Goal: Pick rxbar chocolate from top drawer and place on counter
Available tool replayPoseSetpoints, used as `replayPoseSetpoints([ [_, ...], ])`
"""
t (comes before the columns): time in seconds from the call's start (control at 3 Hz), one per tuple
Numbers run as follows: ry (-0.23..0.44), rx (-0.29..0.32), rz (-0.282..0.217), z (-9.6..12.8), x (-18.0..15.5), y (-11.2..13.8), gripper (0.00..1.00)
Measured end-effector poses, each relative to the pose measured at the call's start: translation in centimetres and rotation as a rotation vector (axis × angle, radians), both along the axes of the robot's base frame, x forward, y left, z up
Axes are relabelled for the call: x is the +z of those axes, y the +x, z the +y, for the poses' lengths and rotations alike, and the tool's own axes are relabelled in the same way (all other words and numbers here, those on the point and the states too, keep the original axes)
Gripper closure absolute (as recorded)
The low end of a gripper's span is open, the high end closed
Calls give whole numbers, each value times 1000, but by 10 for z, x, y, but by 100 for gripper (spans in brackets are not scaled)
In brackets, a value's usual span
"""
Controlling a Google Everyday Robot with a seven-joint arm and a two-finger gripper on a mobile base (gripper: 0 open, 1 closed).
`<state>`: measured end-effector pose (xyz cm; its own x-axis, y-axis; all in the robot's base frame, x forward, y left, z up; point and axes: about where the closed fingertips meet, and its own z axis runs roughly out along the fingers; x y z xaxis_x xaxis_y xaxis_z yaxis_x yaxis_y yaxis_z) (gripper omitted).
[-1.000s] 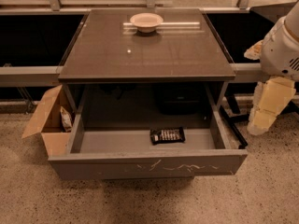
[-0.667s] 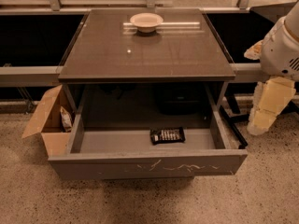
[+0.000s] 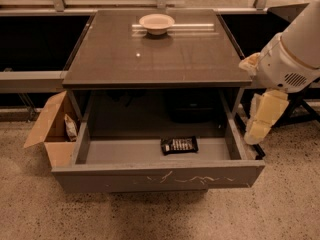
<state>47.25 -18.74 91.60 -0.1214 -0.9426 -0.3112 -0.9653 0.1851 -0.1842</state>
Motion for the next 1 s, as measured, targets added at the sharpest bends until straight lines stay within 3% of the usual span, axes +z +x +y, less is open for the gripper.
replayPoseSetpoints([
  [0.67, 137, 123, -5, 33, -43, 22, 0],
  [1.0, 193, 181, 33, 54, -72, 31, 0],
])
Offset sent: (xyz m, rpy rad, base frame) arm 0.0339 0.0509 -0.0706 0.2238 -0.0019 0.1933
